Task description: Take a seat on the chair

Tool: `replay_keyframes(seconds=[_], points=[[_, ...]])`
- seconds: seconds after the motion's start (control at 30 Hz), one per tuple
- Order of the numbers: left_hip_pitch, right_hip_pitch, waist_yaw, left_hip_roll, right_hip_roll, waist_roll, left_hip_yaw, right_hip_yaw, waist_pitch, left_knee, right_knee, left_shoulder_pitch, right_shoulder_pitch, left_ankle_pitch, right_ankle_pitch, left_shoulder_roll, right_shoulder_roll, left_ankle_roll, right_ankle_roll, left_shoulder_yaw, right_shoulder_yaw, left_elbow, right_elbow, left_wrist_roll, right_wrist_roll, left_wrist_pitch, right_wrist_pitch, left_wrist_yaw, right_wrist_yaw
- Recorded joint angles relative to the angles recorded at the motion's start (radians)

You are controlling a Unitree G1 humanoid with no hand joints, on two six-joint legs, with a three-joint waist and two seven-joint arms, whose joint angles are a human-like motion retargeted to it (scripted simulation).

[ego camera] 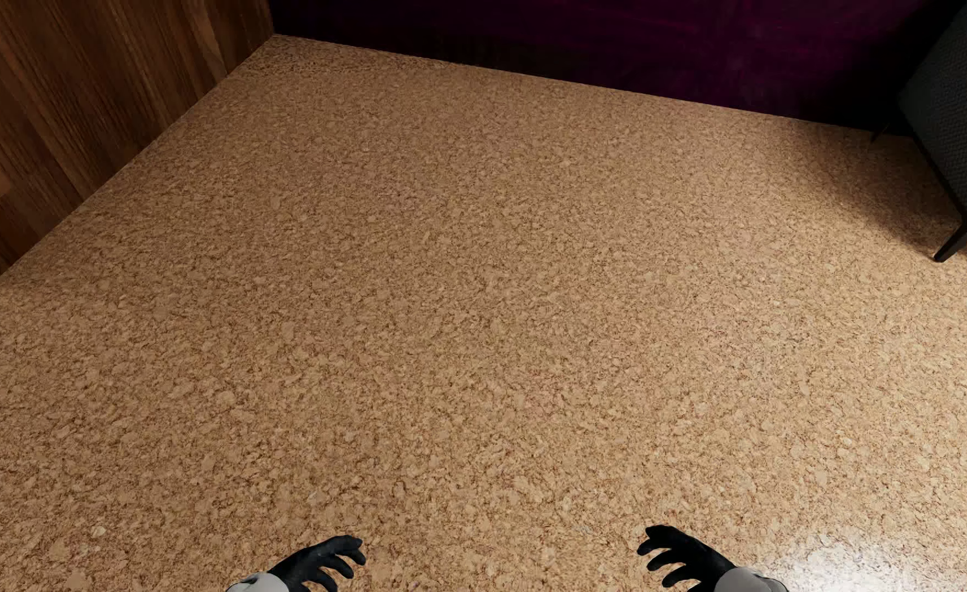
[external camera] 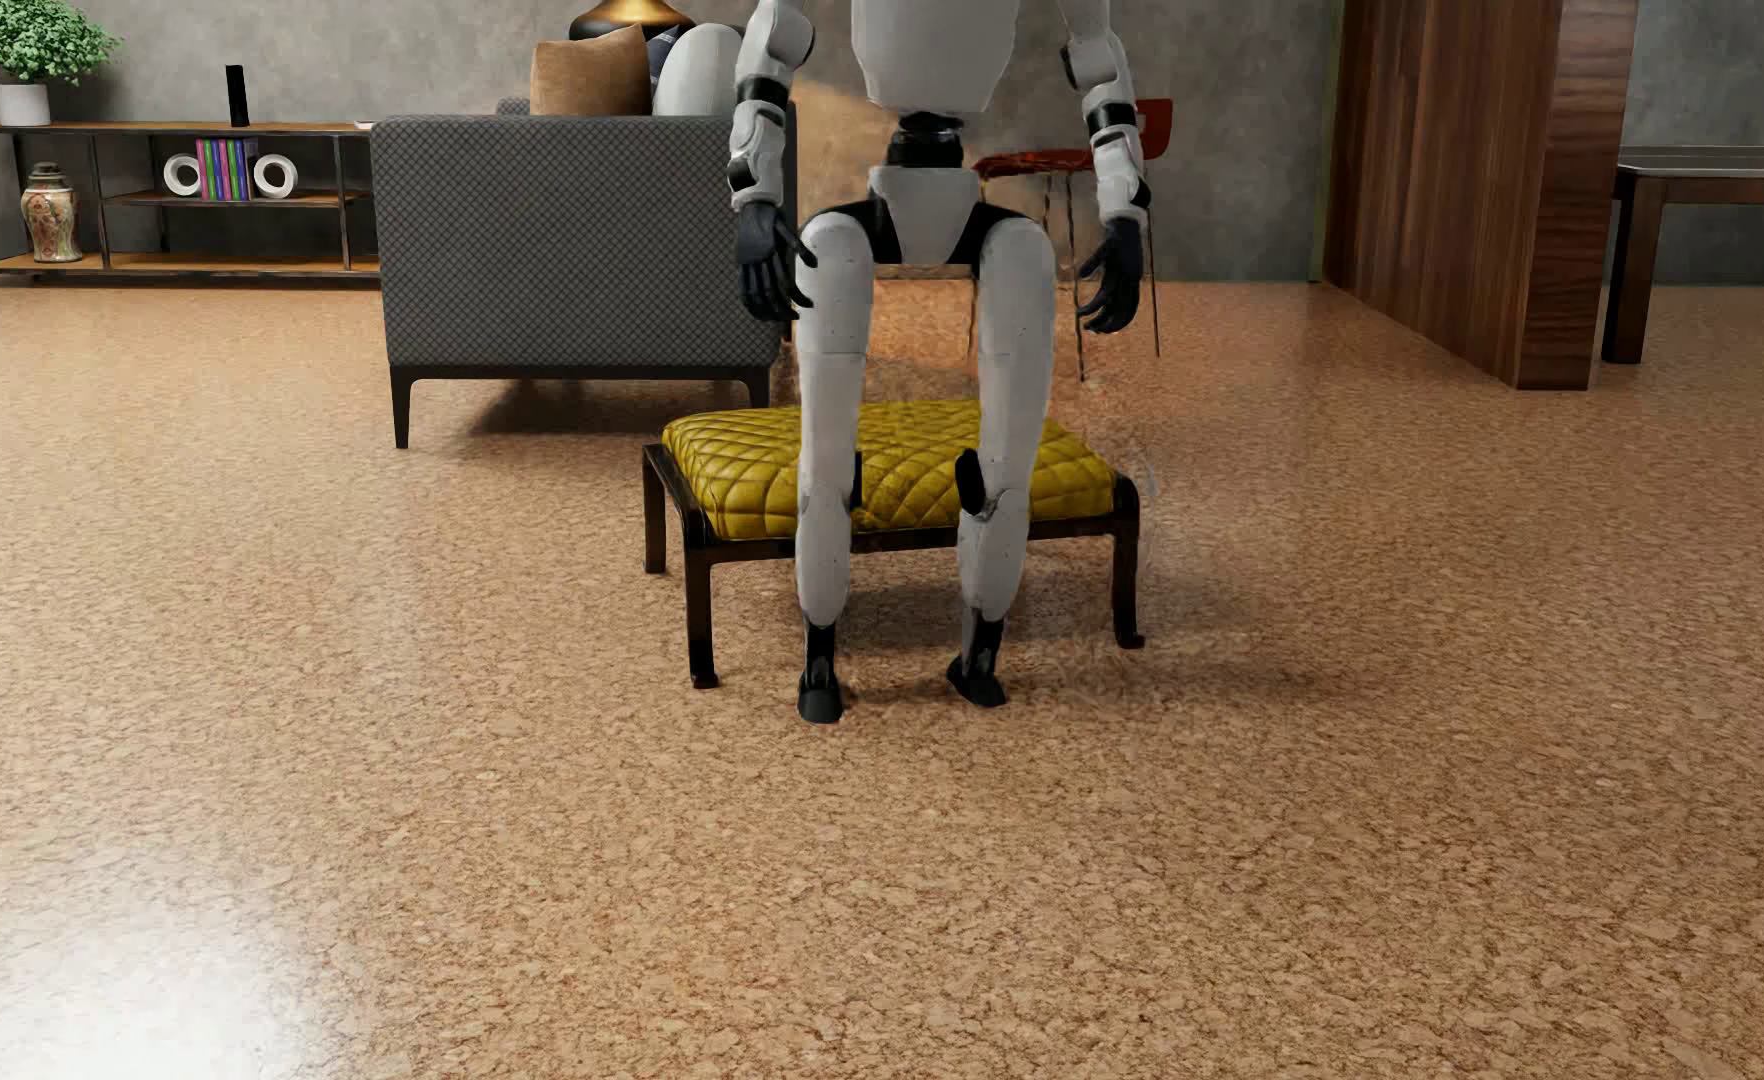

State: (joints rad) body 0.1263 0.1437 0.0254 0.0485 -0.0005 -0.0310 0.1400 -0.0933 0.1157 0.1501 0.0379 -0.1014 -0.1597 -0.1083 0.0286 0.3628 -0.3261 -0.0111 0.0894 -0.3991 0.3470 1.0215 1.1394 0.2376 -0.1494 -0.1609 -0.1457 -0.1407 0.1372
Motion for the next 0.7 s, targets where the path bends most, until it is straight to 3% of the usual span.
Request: replay_keyframes(seconds=[0.07, 0.13, 0.37, 0.5, 0.7], points=[[0.030, 0.051, 0.002, 0.002, 0.002, 0.002, 0.008, -0.011, -0.034, 0.003, -0.030, 0.001, 0.017, -0.015, -0.004, -0.018, 0.028, 0.000, 0.002, 0.005, -0.028, 0.129, 0.107, -0.007, 0.009, 0.048, 0.032, 0.042, -0.032], [0.044, 0.072, 0.007, 0.007, 0.001, 0.001, 0.009, -0.015, -0.062, 0.006, -0.036, 0.007, 0.049, -0.024, -0.016, -0.017, 0.049, -0.006, 0.007, 0.012, -0.058, 0.190, 0.151, 0.006, 0.011, 0.063, 0.047, 0.054, -0.043], [0.053, 0.089, 0.010, 0.015, -0.004, -0.004, -0.013, -0.002, -0.115, 0.009, -0.037, 0.083, 0.155, -0.036, -0.038, 0.026, 0.091, -0.005, 0.010, 0.050, -0.077, 0.092, 0.030, -0.003, -0.023, 0.031, 0.009, 0.003, 0.049], [0.053, 0.069, 0.011, 0.012, -0.009, -0.005, -0.052, 0.014, -0.119, -0.002, -0.023, 0.080, 0.145, -0.060, -0.032, -0.010, 0.097, -0.008, -0.002, 0.046, -0.073, 0.092, 0.042, -0.014, -0.005, 0.045, 0.021, 0.014, 0.025], [0.060, 0.088, 0.010, 0.005, -0.001, -0.001, -0.018, 0.003, -0.106, 0.001, -0.039, 0.094, 0.124, -0.032, -0.031, -0.021, 0.066, 0.006, -0.004, 0.036, -0.063, 0.050, 0.052, -0.002, 0.007, 0.026, 0.018, -0.013, 0.011]])
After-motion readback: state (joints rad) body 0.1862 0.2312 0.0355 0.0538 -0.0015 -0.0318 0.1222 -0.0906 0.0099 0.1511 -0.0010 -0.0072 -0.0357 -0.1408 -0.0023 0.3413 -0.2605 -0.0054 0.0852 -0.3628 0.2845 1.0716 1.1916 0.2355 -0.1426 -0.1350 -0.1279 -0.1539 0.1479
